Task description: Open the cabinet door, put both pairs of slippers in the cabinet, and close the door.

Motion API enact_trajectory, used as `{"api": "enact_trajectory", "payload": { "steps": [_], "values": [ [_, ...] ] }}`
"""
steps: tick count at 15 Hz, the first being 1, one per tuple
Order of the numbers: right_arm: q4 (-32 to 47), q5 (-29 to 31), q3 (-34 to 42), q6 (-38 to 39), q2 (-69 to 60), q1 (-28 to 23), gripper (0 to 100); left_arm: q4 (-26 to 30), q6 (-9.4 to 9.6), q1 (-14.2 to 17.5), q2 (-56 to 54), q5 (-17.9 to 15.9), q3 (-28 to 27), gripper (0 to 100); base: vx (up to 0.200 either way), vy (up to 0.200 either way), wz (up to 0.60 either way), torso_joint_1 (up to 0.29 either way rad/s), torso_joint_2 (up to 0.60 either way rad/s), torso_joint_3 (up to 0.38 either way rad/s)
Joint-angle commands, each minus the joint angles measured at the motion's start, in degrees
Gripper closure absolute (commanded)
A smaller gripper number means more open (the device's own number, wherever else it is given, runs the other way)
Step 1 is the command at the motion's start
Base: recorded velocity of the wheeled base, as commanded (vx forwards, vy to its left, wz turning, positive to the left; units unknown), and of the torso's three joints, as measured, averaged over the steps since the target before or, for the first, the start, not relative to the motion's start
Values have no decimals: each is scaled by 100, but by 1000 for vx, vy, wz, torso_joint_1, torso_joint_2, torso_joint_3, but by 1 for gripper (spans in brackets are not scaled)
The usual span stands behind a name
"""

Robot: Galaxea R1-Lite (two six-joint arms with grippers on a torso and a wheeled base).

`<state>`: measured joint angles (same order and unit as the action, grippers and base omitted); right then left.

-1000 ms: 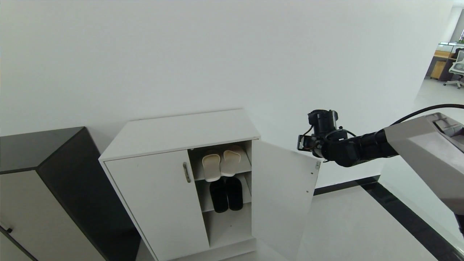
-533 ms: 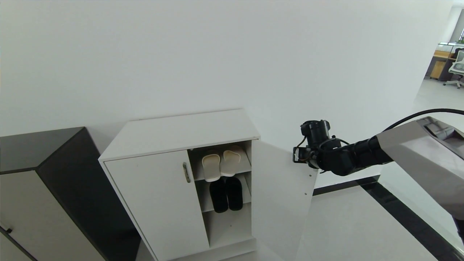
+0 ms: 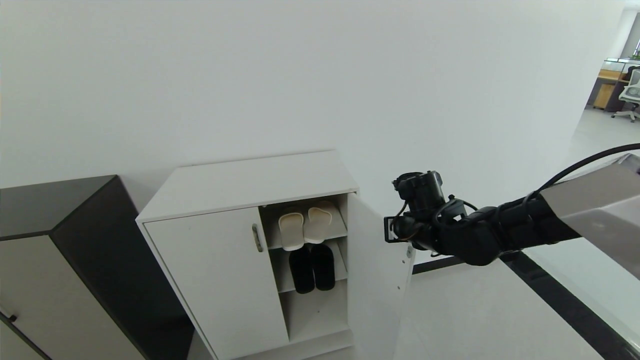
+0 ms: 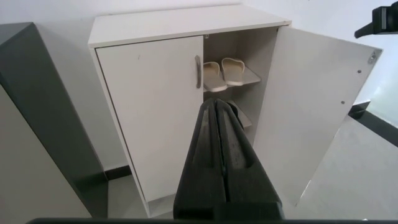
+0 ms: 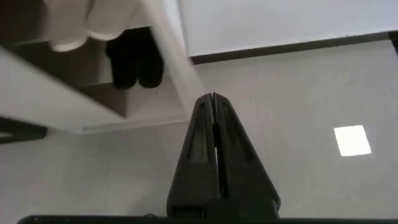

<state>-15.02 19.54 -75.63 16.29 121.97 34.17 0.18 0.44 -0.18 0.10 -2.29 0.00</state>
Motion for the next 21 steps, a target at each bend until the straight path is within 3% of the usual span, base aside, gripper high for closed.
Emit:
{"api": "enact_trajectory", "payload": {
  "steps": [1,8,21],
  "values": [
    [-10,6,207,6,-507,257,100,-1,0,1,-1,1,0,100,0,0,0,0,0,0],
    [-1416,-12,1156,-512,-868,380,100,-1,0,1,-1,1,0,100,0,0,0,0,0,0],
    [-1671,-3,857,-574,530,178,100,-1,0,1,-1,1,0,100,0,0,0,0,0,0]
  ]
}}
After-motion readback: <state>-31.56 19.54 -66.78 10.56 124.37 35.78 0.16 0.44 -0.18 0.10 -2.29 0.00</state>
